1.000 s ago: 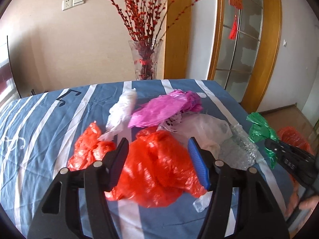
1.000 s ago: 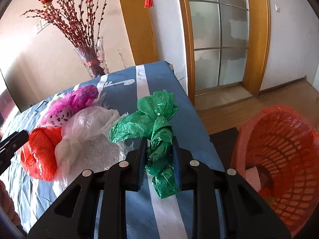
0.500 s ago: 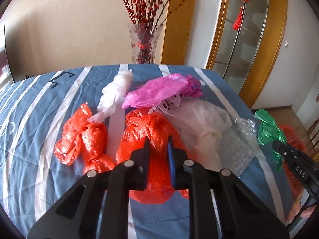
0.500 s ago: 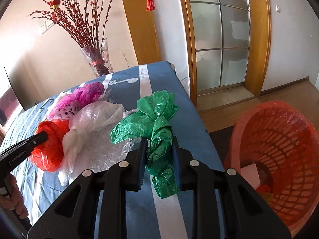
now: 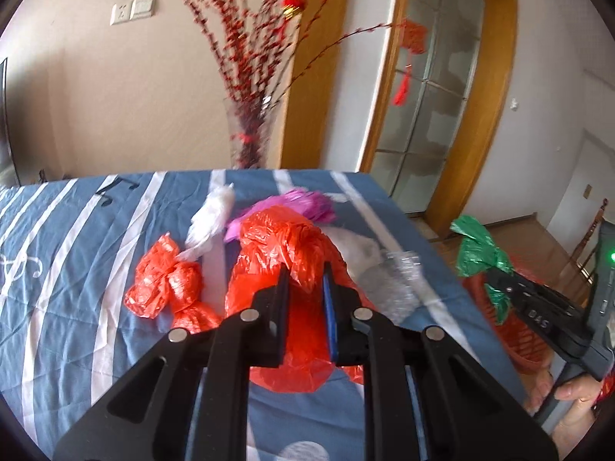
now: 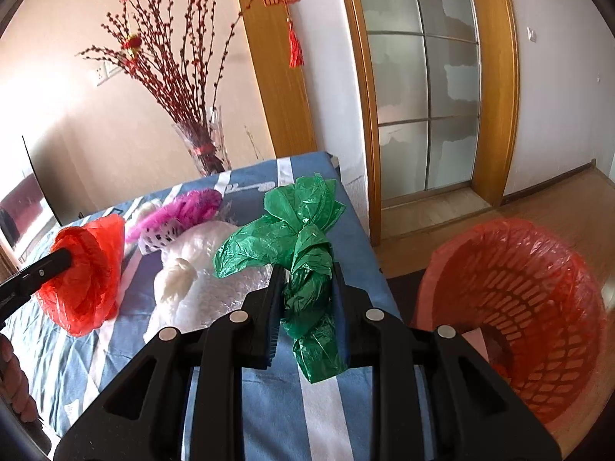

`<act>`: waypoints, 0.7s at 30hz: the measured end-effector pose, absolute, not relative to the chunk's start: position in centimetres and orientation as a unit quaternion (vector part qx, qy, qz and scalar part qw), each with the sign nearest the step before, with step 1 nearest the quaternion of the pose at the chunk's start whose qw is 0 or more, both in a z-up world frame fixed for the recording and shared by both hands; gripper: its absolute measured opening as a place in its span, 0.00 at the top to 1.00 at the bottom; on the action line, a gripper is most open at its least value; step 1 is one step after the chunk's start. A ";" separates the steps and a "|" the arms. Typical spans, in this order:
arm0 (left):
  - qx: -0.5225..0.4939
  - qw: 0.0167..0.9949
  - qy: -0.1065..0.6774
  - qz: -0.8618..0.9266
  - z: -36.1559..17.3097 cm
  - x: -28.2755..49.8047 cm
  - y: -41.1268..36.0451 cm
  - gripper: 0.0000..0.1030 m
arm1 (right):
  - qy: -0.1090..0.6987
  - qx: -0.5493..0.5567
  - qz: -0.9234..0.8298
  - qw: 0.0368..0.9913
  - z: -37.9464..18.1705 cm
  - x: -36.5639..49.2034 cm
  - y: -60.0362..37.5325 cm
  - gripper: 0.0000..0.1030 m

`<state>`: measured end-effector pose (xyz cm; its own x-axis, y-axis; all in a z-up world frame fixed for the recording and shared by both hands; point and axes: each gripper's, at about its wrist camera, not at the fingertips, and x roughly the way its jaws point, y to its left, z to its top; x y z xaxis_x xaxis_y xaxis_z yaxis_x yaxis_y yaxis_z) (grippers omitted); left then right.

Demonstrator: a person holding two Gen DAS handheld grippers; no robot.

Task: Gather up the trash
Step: 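Carry the green and red bags toward the red basket with both grippers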

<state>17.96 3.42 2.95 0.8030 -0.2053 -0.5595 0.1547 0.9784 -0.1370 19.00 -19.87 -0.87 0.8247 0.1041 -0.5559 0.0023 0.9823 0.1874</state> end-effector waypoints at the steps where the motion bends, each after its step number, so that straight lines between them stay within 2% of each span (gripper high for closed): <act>1: -0.040 0.949 0.297 -0.100 3.2 17.7 3.1 0.84 | 0.291 0.091 0.026 0.952 -0.6 18.7 -20.1 0.76; 11: -0.025 0.947 0.275 -0.161 5.2 16.5 -2.1 0.84 | 0.260 0.101 0.005 0.960 1.4 16.5 -22.8 0.76; 21: -0.007 0.939 0.270 -0.212 5.0 16.4 -7.7 0.84 | 0.240 0.109 -0.022 0.964 2.0 14.6 -25.9 0.76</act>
